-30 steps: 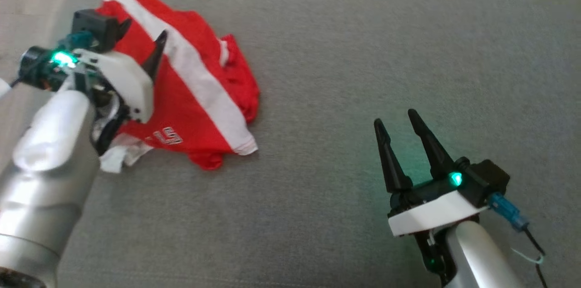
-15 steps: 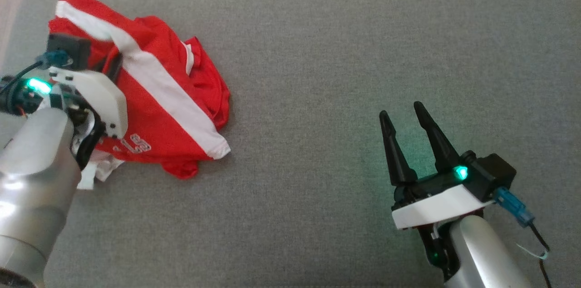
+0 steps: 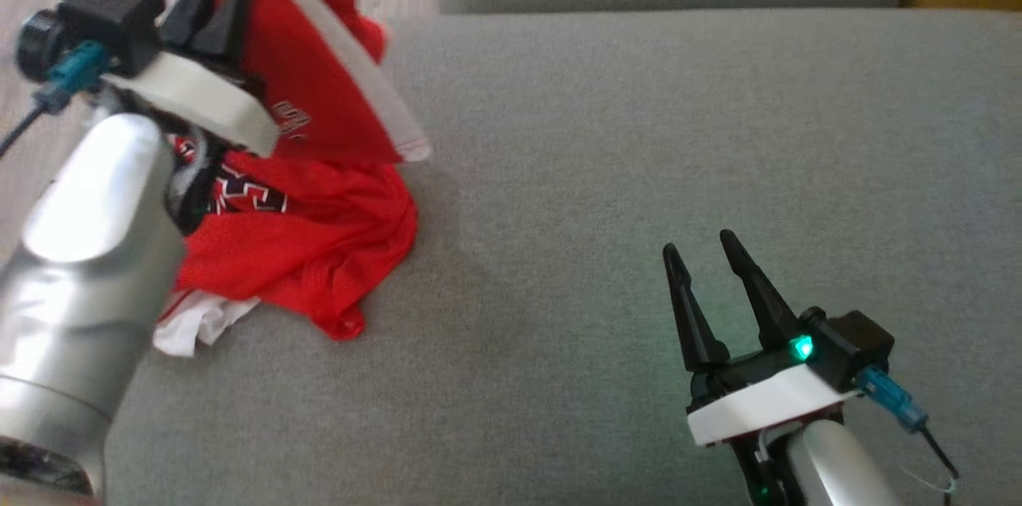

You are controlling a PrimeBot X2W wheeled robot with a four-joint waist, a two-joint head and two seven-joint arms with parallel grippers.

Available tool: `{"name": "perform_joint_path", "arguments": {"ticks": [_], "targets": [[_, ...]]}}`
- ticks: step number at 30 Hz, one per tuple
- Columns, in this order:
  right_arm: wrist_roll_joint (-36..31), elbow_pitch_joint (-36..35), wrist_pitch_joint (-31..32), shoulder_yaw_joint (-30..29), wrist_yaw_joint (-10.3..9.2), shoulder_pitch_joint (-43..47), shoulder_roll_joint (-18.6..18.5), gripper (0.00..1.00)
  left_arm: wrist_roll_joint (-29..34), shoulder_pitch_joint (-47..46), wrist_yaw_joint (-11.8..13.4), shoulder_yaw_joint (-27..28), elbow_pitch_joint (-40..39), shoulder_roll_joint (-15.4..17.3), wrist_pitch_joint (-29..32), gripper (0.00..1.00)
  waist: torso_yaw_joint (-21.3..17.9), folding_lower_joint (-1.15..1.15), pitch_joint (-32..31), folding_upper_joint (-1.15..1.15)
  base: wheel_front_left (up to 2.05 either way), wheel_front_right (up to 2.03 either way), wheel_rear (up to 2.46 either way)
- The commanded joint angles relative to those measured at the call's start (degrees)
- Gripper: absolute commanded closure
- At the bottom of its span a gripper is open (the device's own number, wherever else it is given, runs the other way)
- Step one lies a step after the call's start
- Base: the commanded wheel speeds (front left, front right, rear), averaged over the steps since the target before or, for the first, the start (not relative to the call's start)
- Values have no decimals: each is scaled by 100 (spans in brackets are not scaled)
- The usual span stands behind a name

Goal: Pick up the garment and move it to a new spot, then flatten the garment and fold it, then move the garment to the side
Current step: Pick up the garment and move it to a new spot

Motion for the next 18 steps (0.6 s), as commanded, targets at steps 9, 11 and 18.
{"name": "perform_joint_path", "arguments": {"ticks": [9,11,18], "targets": [[160,-210,-61,227,-4,-71,-16,0,-167,-37,16,-284,-1438,-167,207,100,-551,1,-201,0,0,0,0],[189,-239,-61,259,-4,-119,-16,0,-190,-13,36,-353,-1635,-273,288,100,-729,1,-124,0,0,0,0],[387,-372,-61,276,-4,-377,-16,0,-152,-193,94,-586,-1925,-656,480,100,-1446,1,337,0,0,0,0]]}}
